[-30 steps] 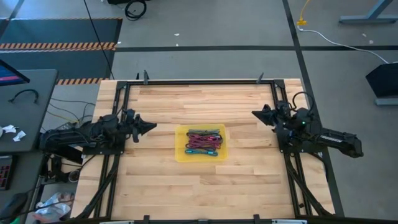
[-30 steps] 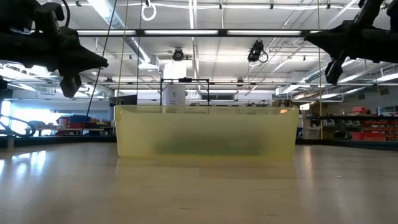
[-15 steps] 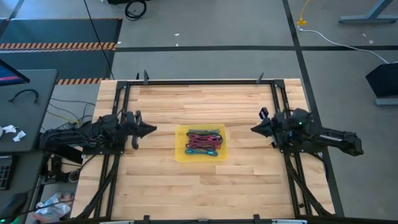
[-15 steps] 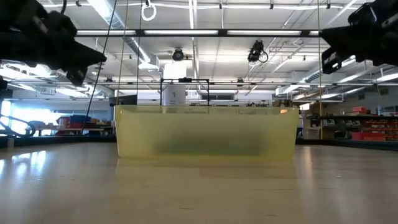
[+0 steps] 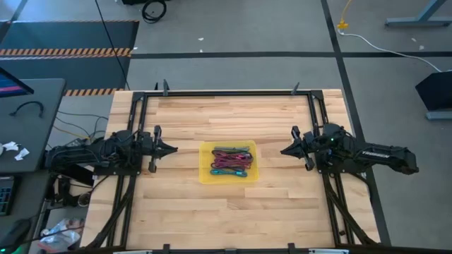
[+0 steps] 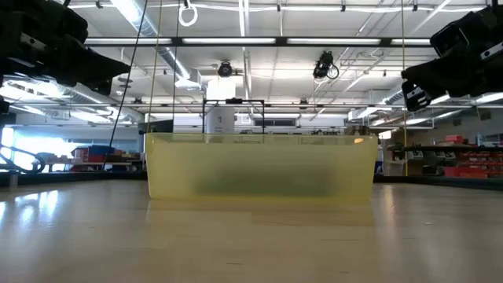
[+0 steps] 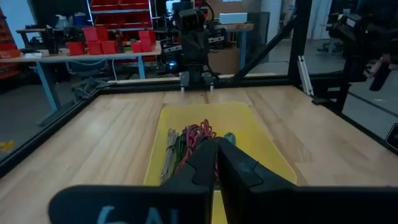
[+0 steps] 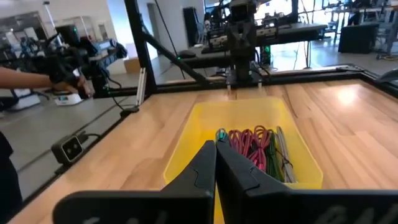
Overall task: Pick and place USB-C Cables
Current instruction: Return to Home Position
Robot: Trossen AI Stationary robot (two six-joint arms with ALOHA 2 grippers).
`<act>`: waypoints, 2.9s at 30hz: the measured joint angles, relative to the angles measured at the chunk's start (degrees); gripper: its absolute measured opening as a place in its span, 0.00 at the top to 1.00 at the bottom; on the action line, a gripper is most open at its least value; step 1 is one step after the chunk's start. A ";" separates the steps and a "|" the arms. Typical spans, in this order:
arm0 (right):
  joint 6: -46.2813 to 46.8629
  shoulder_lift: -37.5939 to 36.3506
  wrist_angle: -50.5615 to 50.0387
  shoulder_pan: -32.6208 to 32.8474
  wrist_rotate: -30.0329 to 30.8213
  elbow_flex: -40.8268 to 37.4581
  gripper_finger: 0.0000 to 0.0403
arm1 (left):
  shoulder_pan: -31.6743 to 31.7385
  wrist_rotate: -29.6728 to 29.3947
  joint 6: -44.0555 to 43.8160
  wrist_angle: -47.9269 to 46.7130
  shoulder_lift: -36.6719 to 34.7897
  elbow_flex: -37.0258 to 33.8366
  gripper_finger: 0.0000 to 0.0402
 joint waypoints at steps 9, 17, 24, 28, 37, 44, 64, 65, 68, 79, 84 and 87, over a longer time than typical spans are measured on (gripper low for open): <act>-0.90 1.60 0.06 0.00 -0.07 0.00 0.97 | 0.00 -0.01 0.04 0.01 0.00 0.00 0.95; -3.55 1.60 0.58 0.00 -1.19 0.00 0.97 | 0.00 -0.01 -2.53 0.03 0.00 0.00 0.95; -6.91 1.60 0.49 0.00 -1.30 0.00 0.97 | 0.00 0.00 -2.67 0.03 0.00 0.00 0.95; -8.74 1.60 0.34 0.00 -1.29 0.00 0.97 | 0.00 0.01 -2.65 0.05 0.00 0.00 0.94; -8.29 1.60 0.37 0.00 -1.27 -0.02 0.97 | 0.01 -0.01 -2.65 0.04 0.00 0.00 0.95; -8.27 1.60 0.37 0.00 -1.20 -0.02 0.97 | 0.02 -0.01 -2.63 0.03 0.00 0.00 0.95; -8.24 1.60 0.37 0.00 -1.18 -0.04 0.97 | 0.02 -0.01 -2.61 0.03 0.00 0.02 0.94; -8.24 1.60 0.37 0.00 -1.18 -0.04 0.97 | 0.02 -0.01 -2.61 0.03 0.00 0.02 0.94; -8.24 1.60 0.37 0.00 -1.18 -0.04 0.97 | 0.02 -0.01 -2.61 0.05 0.00 0.02 0.94; -8.24 1.60 0.37 0.00 -1.18 -0.04 0.97 | 0.02 -0.01 -2.61 0.03 0.00 0.02 0.94; -8.24 1.60 0.37 0.00 -1.18 -0.04 0.97 | 0.02 -0.01 -2.61 0.03 0.00 0.02 0.94; -8.24 1.60 0.37 0.00 -1.18 -0.04 0.97 | 0.02 -0.01 -2.61 0.05 0.00 0.02 0.94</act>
